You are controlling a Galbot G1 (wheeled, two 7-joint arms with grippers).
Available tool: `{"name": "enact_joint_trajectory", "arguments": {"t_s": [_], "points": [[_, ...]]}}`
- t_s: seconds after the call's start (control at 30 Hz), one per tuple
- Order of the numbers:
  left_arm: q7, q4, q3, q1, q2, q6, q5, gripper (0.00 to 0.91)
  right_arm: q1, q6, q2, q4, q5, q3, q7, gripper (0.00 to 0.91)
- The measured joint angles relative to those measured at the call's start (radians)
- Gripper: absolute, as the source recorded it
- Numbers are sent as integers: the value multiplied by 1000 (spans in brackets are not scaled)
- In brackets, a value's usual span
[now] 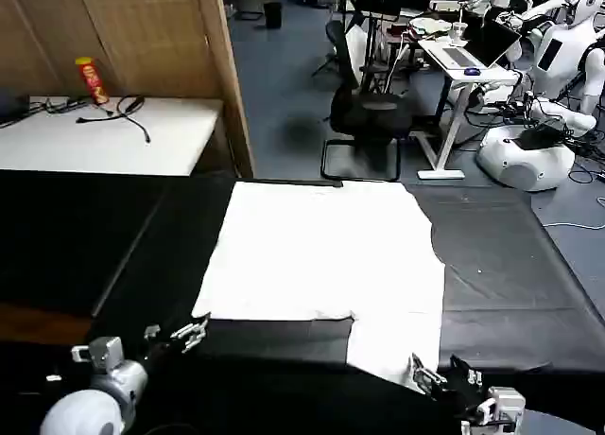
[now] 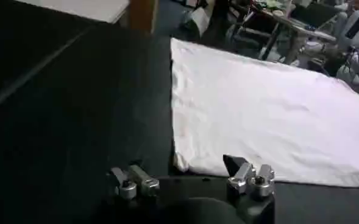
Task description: Fold and organize the clothes.
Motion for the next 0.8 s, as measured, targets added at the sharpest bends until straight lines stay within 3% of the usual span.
{"name": "enact_joint_trajectory", "arguments": {"t_s": [0.1, 0.17, 0.23, 0.27, 0.3, 0.37, 0.4, 0.47, 0.8], "points": [[6, 4, 12, -6, -8, 4, 34, 878, 1, 5, 8, -6, -22, -12, 4, 878], [6, 11, 21, -10, -15, 3, 59, 829, 2, 5, 11, -10, -27, -17, 14, 770], [6, 20, 29, -14, -20, 0, 75, 371, 4, 3, 13, -14, -29, -18, 17, 731], [5, 26, 31, -15, -22, 0, 78, 68, 4, 3, 13, -16, -29, -18, 18, 605], [5, 30, 32, -15, -24, -2, 80, 0, 4, 3, 14, -18, -29, -19, 18, 536], [5, 37, 32, -15, -25, -7, 83, 0, 5, 3, 15, -23, -30, -22, 17, 185], [5, 39, 32, -13, -25, -10, 83, 0, 5, 3, 16, -25, -30, -23, 17, 117], [9, 39, 33, -11, -25, -16, 83, 0, 4, 3, 18, -26, -30, -25, 17, 59], [9, 10, 39, -1, -32, -24, 78, 0, -34, -13, 32, 18, -44, -26, 57, 10]]}}
